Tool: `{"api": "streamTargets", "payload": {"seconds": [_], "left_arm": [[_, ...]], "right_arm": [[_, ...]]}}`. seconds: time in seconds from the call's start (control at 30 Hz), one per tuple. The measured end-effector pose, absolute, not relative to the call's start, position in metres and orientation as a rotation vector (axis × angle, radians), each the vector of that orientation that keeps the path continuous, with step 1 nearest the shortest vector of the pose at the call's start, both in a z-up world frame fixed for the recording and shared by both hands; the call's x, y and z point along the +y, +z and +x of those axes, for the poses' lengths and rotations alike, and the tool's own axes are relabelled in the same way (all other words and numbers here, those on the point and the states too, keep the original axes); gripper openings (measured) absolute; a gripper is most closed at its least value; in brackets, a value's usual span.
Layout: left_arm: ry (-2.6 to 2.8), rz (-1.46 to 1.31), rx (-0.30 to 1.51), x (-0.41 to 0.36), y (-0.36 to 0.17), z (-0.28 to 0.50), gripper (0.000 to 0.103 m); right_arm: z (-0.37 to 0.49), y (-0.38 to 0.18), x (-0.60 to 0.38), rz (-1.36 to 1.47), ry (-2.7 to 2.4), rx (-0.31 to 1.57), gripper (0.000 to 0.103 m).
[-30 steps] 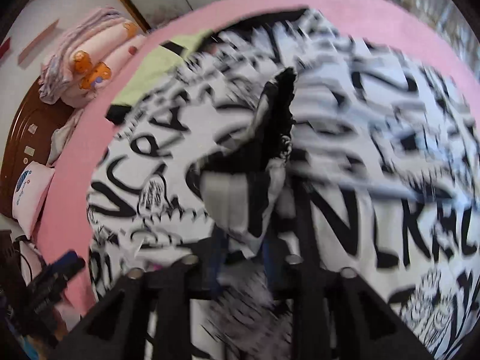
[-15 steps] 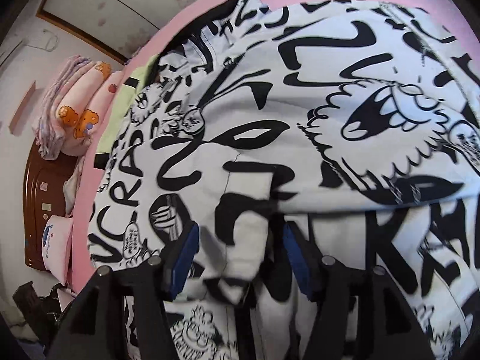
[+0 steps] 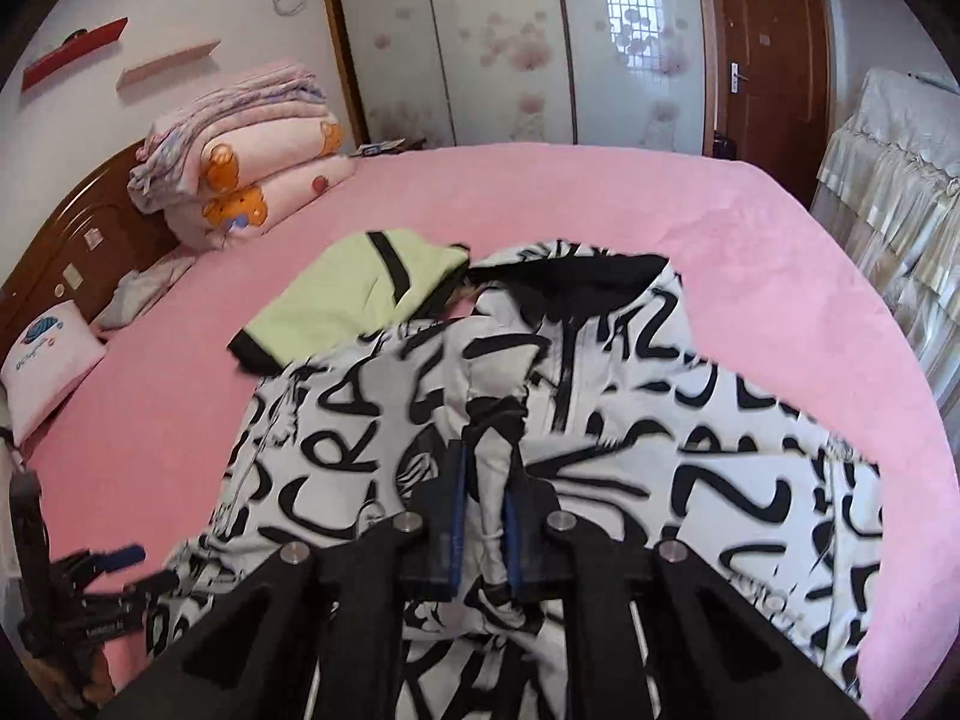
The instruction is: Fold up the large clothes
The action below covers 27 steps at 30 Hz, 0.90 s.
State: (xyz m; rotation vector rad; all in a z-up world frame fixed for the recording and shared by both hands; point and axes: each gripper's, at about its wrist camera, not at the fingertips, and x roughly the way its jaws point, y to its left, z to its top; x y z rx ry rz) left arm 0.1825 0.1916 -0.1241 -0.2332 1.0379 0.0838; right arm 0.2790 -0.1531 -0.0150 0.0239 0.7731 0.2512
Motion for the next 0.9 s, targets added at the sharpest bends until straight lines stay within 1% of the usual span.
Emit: {"api": "streamTargets", "payload": {"seconds": [0.1, 0.17, 0.2, 0.23, 0.27, 0.3, 0.37, 0.4, 0.43, 0.53, 0.67, 0.77, 0.9], "left_arm": [[0.094, -0.214, 1.068, 0.188, -0.139, 0.191, 0.071], [0.093, -0.207, 1.088, 0.188, -0.148, 0.196, 0.071], [0.093, -0.202, 1.099, 0.188, -0.151, 0.198, 0.071], [0.091, -0.201, 1.107, 0.188, -0.154, 0.200, 0.071], [0.082, -0.207, 1.113, 0.189, -0.155, 0.202, 0.071], [0.072, -0.213, 1.115, 0.191, -0.154, 0.205, 0.071], [0.046, -0.228, 1.106, 0.196, -0.150, 0.210, 0.071], [0.036, -0.241, 1.097, 0.200, -0.146, 0.213, 0.071], [0.028, -0.256, 1.089, 0.204, -0.143, 0.217, 0.071], [0.028, -0.285, 1.056, 0.211, -0.130, 0.232, 0.071], [0.011, -0.298, 1.010, 0.202, -0.120, 0.262, 0.071], [-0.009, -0.271, 1.000, 0.179, -0.125, 0.288, 0.071], [-0.016, -0.232, 1.040, 0.149, -0.149, 0.317, 0.071]], "right_arm": [[0.307, -0.046, -0.169, -0.010, 0.153, 0.833, 0.010], [0.329, -0.085, -0.180, -0.012, 0.112, 0.932, 0.010], [0.338, -0.108, -0.187, -0.017, 0.081, 0.998, 0.015], [0.344, -0.128, -0.195, 0.000, 0.067, 1.071, 0.017], [0.346, -0.140, -0.201, 0.033, 0.067, 1.113, 0.021], [0.344, -0.145, -0.208, 0.088, 0.073, 1.126, 0.024], [0.337, -0.140, -0.221, 0.177, 0.085, 1.102, 0.034], [0.333, -0.134, -0.227, 0.208, 0.086, 1.089, 0.044], [0.328, -0.128, -0.229, 0.221, 0.089, 1.068, 0.048], [0.314, -0.108, -0.225, 0.192, 0.094, 1.007, 0.048], [0.294, -0.087, -0.193, 0.141, 0.200, 0.926, 0.048], [0.295, -0.087, -0.156, 0.134, 0.311, 0.932, 0.048], [0.296, -0.102, -0.106, 0.062, 0.391, 0.952, 0.048]]}}
